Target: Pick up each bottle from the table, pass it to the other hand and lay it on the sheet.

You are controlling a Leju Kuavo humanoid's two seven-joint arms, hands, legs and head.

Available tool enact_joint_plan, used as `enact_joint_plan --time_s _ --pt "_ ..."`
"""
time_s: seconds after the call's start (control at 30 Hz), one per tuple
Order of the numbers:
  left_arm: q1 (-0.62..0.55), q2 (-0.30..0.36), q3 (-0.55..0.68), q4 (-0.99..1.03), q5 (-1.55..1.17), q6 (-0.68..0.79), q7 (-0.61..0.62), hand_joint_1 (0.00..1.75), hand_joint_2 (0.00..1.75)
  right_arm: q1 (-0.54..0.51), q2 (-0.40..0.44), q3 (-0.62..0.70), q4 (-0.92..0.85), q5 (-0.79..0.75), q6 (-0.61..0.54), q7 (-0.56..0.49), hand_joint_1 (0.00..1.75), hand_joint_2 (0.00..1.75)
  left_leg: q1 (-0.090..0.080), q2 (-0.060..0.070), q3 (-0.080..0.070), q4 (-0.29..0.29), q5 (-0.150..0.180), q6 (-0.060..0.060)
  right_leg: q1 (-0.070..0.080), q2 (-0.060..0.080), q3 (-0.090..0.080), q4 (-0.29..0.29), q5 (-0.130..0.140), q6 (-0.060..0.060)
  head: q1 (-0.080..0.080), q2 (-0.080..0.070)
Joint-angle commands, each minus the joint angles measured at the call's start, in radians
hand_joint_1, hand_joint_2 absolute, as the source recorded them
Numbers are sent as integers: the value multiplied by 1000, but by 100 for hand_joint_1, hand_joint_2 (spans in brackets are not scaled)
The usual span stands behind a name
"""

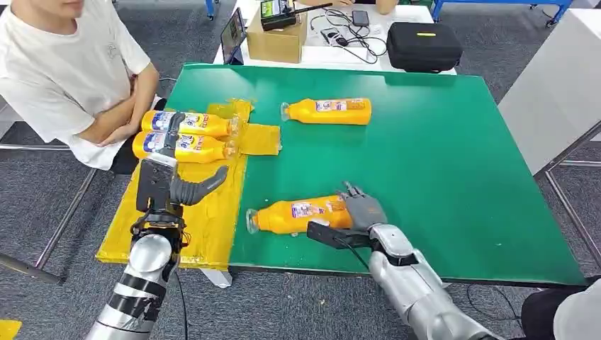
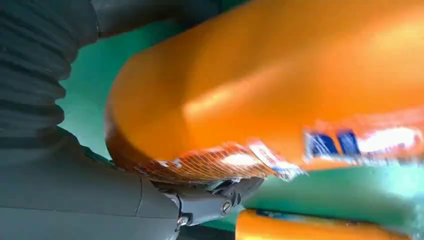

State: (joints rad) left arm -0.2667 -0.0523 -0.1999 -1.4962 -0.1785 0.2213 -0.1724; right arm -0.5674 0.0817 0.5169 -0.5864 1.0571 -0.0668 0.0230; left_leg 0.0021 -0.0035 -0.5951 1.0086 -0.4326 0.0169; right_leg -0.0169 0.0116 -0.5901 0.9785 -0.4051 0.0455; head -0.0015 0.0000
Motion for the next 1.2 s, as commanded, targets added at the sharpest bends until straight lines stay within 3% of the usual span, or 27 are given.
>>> enact_joint_plan --time_s 0.03,0.23,0.37,0.43,0.53,0.57,0.63,0.77,1.2 --pt "-47 -4 -38 103 14 -3 -8 0 175 -2 -40 64 145 -15 25 -34 175 175 1 -6 1 -2 2 -1 2 -7 4 -3 0 -2 0 0" --pt "-45 -4 -40 99 22 -4 -11 0 175 -3 -40 71 144 -22 11 -58 175 175 1 -5 4 -2 1 -1 2 -6 7 -2 -1 -1 0 0" --pt "41 -48 -16 50 221 -56 -17 0 175 57 -19 -37 83 -197 -75 -242 175 175 1 -5 5 -2 1 -1 2 -6 8 -3 0 -1 0 0" --pt "127 -38 -33 8 249 -46 -58 0 175 90 -25 -37 36 -232 -90 -291 175 175 1 -4 6 -3 1 -1 1 -4 9 -4 -1 -1 0 0" --pt "219 -31 -29 -19 287 -43 -110 0 175 160 -18 -132 -75 -406 -107 -437 175 175 0 1 6 -3 -2 -1 1 1 8 -3 -1 -1 0 0" --pt "240 -36 -21 -33 317 -51 -133 0 175 196 4 -194 -154 -482 -199 -531 175 175 1 1 6 -3 -2 -1 1 1 9 -3 -2 -2 0 0" --pt "306 -78 11 -73 456 -74 -124 0 175 247 46 -271 -297 -586 -321 -574 175 175 1 0 5 -2 -3 -2 1 0 7 -2 -2 -2 0 0" --pt "388 -150 6 -59 634 -32 -101 0 175 338 85 -328 -564 -762 -442 -614 175 175 0 -1 -6 0 -3 -2 0 2 -3 1 -4 2 -1 0" --pt "378 -143 0 -59 642 -24 -104 0 175 339 76 -320 -562 -769 -446 -604 175 175 0 -5 -8 0 -3 -2 0 -2 -4 0 -4 2 0 0"
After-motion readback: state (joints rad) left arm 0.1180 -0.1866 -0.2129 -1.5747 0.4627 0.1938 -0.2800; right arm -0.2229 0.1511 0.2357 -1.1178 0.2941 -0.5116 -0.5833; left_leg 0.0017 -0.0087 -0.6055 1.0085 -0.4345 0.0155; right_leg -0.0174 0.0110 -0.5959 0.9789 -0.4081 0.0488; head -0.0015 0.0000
